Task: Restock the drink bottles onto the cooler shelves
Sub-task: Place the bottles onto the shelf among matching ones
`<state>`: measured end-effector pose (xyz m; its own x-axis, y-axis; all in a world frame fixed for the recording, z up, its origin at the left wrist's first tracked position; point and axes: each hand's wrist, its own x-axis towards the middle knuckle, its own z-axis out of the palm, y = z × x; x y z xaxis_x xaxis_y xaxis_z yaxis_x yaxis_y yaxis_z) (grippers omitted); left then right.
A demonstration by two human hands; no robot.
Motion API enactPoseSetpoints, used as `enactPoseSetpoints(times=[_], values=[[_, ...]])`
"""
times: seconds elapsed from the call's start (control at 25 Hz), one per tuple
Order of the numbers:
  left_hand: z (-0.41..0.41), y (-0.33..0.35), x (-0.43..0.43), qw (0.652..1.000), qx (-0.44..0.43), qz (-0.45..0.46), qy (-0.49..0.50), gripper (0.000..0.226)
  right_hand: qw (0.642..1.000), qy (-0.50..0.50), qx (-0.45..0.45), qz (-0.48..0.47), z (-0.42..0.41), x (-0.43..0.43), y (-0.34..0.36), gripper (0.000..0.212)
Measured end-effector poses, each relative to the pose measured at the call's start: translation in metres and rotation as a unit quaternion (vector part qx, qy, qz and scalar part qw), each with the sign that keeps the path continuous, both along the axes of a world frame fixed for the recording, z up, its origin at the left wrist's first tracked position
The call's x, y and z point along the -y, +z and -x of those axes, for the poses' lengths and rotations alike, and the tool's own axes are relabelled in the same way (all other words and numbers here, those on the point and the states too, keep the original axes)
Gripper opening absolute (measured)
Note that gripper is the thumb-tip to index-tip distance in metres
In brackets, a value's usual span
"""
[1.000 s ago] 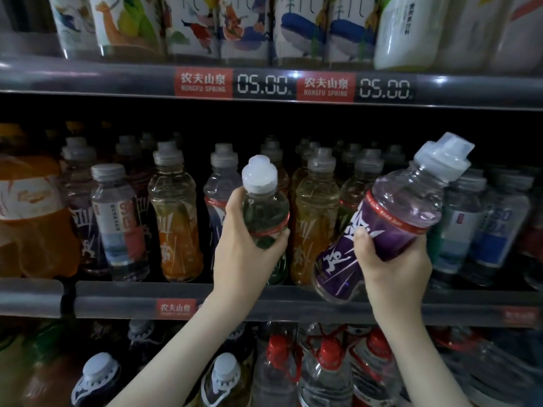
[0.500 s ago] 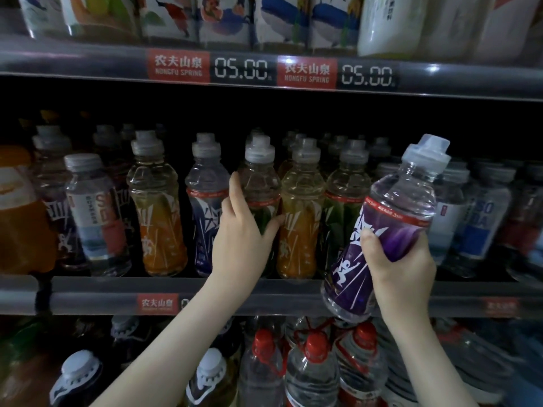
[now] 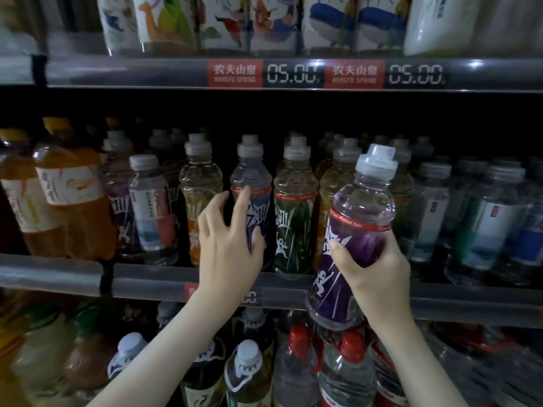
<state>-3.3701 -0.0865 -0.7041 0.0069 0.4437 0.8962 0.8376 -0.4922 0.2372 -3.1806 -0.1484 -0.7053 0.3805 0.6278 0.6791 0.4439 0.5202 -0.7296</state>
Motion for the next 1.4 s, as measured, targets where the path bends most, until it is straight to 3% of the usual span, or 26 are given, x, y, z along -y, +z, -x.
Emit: enactPoseSetpoints(times=[0.24,0.32,0.44,0.64,0.72,0.84,1.0,1.08,1.2,1.28,1.4], values=[[-0.077,0.010,0.021,0.976,-0.065,-0.002,-0.209,0.058,0.995,-0.081,-0.054,0.003,-0.020,0.016,-0.001,0.045],[-0.111,0.011,0.021,0.977,-0.073,-0.008,-0.202,0.062,0.991,-0.123,-0.048,0.000,-0.044,0.025,0.001,0.054],[-0.154,0.015,0.014,0.988,-0.126,-0.037,-0.078,0.073,0.984,-0.169,-0.056,0.006,-0.077,0.038,0.004,0.060],[-0.195,0.035,-0.006,0.989,-0.142,-0.012,0.037,0.101,0.976,-0.206,-0.066,0.009,-0.111,0.056,0.007,0.048],[-0.200,0.038,-0.009,0.994,-0.104,-0.016,0.017,0.109,0.975,-0.216,-0.059,0.009,-0.119,0.058,0.007,0.047],[-0.198,0.031,0.005,0.995,-0.025,-0.062,-0.080,0.100,0.974,-0.219,-0.060,-0.006,-0.124,0.059,0.007,0.049],[-0.169,-0.006,0.035,0.947,-0.020,-0.197,-0.252,0.083,0.978,-0.198,-0.059,-0.028,-0.124,0.058,0.007,0.042],[-0.154,-0.021,0.040,0.938,-0.022,-0.187,-0.293,0.082,0.979,-0.196,-0.057,-0.026,-0.127,0.056,0.011,0.042],[-0.148,-0.021,0.039,0.942,0.043,-0.122,-0.308,0.096,0.981,-0.185,-0.050,-0.036,-0.131,0.053,0.013,0.038],[-0.152,-0.011,0.031,0.949,0.019,-0.142,-0.281,0.097,0.981,-0.178,-0.054,-0.050,-0.130,0.051,0.014,0.039],[-0.169,0.016,0.026,0.976,-0.011,-0.080,-0.202,0.103,0.982,-0.177,-0.051,-0.048,-0.133,0.048,0.017,0.040]])
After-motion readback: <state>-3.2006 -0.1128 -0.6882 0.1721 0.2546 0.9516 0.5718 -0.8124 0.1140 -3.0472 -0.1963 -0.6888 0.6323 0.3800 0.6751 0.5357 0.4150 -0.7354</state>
